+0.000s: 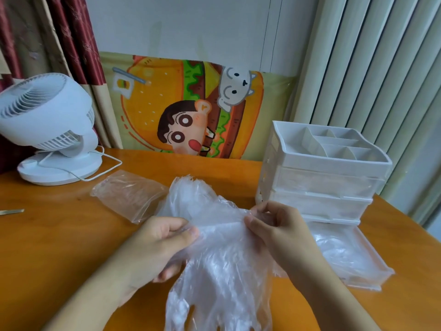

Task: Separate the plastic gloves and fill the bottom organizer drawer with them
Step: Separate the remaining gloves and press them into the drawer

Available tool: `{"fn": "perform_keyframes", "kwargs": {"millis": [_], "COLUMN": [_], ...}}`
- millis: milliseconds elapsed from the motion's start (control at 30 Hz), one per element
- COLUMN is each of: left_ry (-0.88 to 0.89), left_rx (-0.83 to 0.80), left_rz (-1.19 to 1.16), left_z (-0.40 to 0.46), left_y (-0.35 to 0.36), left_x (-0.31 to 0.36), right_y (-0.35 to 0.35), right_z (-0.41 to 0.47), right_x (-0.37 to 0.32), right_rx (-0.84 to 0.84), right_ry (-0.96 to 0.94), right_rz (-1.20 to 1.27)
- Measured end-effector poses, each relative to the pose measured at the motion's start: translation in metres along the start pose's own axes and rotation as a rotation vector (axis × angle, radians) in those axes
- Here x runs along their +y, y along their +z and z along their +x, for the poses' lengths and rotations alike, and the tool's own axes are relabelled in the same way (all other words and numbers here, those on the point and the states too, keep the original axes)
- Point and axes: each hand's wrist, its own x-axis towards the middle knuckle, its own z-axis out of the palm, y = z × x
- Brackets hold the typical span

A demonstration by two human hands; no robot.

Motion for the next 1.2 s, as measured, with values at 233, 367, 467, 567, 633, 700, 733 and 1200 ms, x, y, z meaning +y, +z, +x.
{"fn": "perform_keyframes", "kwargs": {"millis": [233, 367, 467, 567, 633, 700, 733, 1200], "left_ry": [0.018, 0.085, 0.117, 0.18, 0.235, 0.325, 0.395, 0.969], "left_rx": [0.107, 0.084, 0.075, 0.126, 0.185, 0.28, 0.344, 0.344], "left_rz": [-0.016, 0.145, 0.067, 0.007, -0.011, 0.033, 0.088, 0.976], "left_z": [0.0, 0.0, 0.0, -0.002, -0.003, -0.005, -0.007, -0.053], "left_y": [0.0, -0.001, 0.005, 0.013, 0.013, 0.012, 0.014, 0.112], "left_x": [0.0, 0.001, 0.003, 0.006, 0.008, 0.01, 0.014, 0.02], "right_y": [0.0, 0.0, 0.001, 0.002, -0.002, -0.008, -0.012, -0.046], "right_z": [-0.001, -0.002, -0.006, -0.007, -0.008, -0.011, -0.014, -0.01], "right_x": [0.003, 0.003, -0.002, -0.009, -0.015, -0.022, -0.028, -0.059], "right_rx": [0.042, 0.016, -0.016, 0.004, 0.15, 0.347, 0.396, -0.223], "right_ry": [-0.004, -0.017, -0.027, -0.06, -0.191, -0.308, -0.28, 0.145], "right_rz": [-0.057, -0.023, 0.011, -0.042, -0.197, -0.329, -0.338, -0.387]}}
